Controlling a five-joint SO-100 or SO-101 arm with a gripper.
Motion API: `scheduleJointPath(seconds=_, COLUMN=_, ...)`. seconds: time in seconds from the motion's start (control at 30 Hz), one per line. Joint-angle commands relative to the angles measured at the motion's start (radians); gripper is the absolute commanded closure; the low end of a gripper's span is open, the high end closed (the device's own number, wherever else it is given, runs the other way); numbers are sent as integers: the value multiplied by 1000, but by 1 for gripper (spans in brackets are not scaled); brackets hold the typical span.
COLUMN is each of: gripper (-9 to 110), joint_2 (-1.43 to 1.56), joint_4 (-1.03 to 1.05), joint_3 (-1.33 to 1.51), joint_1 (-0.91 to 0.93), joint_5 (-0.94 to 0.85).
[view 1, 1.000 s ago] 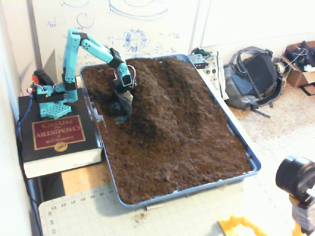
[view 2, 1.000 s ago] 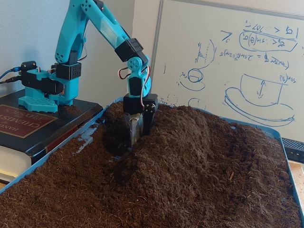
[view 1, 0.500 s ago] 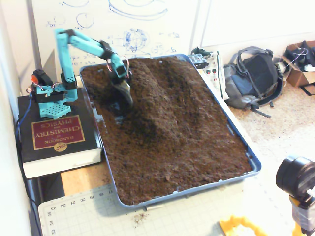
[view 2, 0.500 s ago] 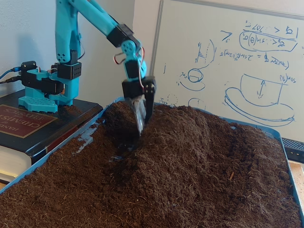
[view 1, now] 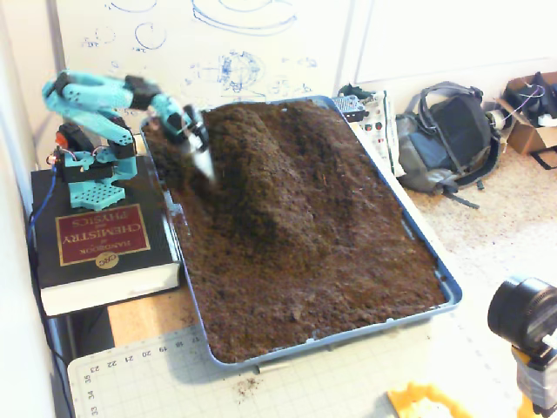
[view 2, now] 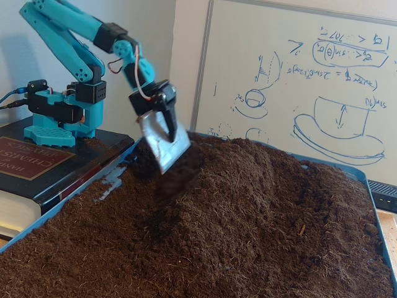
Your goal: Build a berm.
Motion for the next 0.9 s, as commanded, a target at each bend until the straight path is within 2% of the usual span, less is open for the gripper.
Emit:
scheduleJointPath(seconds=0.0, gripper=101, joint_2=195, joint_4=-28, joint_3=81, joint_1=-6, joint_5=11)
scheduleJointPath(seconds=0.17, gripper=101, joint_2=408, joint_4=-21, joint_3=186, joint_1=-5, joint_5=11)
scheduleJointPath(seconds=0.37, gripper=101, joint_2=413, joint_4=44, joint_3=187, joint_1=3, joint_5=9)
scheduleJointPath(seconds=0.57, gripper=101, joint_2=419, joint_4=261, joint_3=186, joint_1=6, joint_5=8)
scheduleJointPath(seconds=0.87, gripper=101, joint_2=603, joint_4=603, joint_3=190, joint_1=-6, joint_5=5)
